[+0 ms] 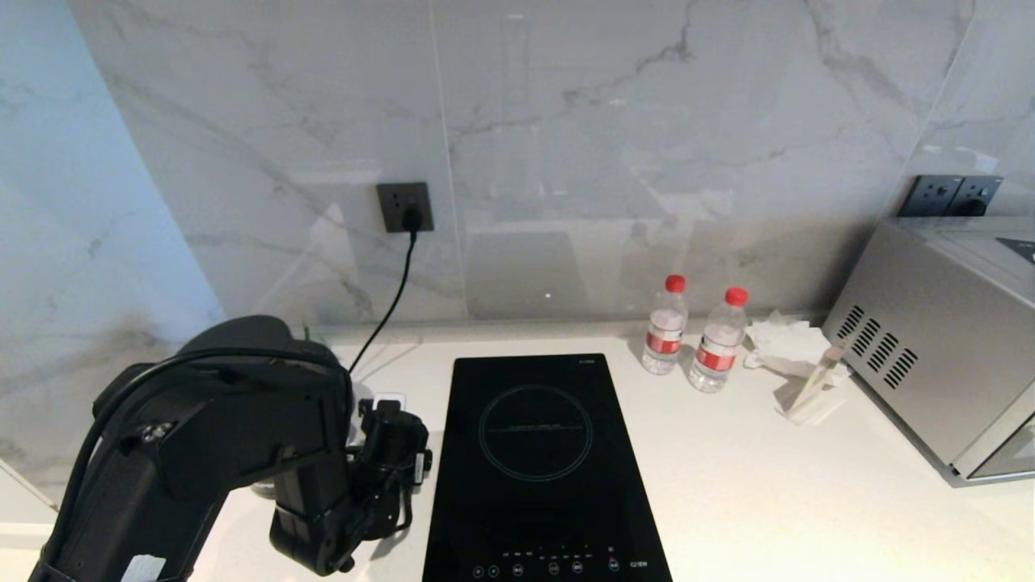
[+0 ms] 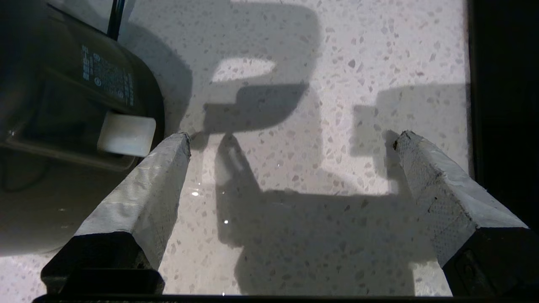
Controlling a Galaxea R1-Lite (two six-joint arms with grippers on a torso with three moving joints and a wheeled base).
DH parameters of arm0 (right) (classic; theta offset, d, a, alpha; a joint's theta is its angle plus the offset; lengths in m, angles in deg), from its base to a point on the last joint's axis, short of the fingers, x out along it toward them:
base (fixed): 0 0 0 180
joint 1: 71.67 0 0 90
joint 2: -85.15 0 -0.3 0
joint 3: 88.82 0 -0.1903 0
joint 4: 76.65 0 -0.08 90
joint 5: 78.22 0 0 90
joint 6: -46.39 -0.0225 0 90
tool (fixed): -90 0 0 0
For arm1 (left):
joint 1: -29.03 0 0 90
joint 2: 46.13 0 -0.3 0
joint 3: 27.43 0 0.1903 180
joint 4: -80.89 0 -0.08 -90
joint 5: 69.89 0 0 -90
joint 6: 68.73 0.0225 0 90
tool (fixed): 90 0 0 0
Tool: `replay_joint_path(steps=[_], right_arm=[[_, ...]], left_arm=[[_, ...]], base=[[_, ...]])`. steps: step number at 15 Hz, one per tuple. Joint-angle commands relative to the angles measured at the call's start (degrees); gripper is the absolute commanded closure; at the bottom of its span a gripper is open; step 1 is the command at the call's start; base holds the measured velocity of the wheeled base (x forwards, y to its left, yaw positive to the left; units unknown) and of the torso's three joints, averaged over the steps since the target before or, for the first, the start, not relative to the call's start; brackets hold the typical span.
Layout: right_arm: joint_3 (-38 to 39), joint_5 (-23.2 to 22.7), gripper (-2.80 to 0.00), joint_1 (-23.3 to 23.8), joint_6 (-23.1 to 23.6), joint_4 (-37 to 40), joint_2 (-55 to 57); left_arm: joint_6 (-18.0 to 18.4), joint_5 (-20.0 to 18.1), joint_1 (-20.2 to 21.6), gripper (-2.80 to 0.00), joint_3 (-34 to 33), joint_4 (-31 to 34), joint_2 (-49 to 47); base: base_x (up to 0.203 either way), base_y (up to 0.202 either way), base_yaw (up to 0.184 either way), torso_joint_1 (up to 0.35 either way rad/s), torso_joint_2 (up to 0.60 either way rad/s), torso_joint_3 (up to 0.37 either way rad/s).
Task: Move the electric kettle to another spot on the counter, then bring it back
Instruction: Finish boiling water
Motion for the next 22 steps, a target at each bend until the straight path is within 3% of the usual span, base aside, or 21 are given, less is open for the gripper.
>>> replay_joint_path(steps=[1,3,7,10,17,22], right_arm=[[0.0,0.0,0.00,0.0,0.0,0.0,0.0],[0.0,0.0,0.00,0.0,0.0,0.0,0.0],[0.0,0.0,0.00,0.0,0.0,0.0,0.0],[0.0,0.0,0.00,0.0,0.0,0.0,0.0],[0.0,0.0,0.00,-0.1,0.0,0.0,0.0],[0.0,0.0,0.00,0.0,0.0,0.0,0.0]], left_arm=[[-0.2,0.2,0.6,-2.80,1.0,0.0,0.1],[-1.2,0.1,1.4,-2.80,0.7,0.1,0.2],[-9.9,-2.5,1.4,-2.80,-3.5,0.7,3.2],[-14.3,-3.4,1.5,-2.80,-2.2,8.1,5.3],[-14.1,-2.5,-0.9,-2.80,1.3,8.2,2.9],[-13.8,0.8,-0.5,-2.80,3.5,8.3,1.0]], base=[[0.000,0.000,0.000,0.000,0.00,0.000],[0.000,0.000,0.000,0.000,0.00,0.000],[0.000,0.000,0.000,0.000,0.00,0.000],[0.000,0.000,0.000,0.000,0.00,0.000],[0.000,0.000,0.000,0.000,0.00,0.000],[0.000,0.000,0.000,0.000,0.00,0.000]])
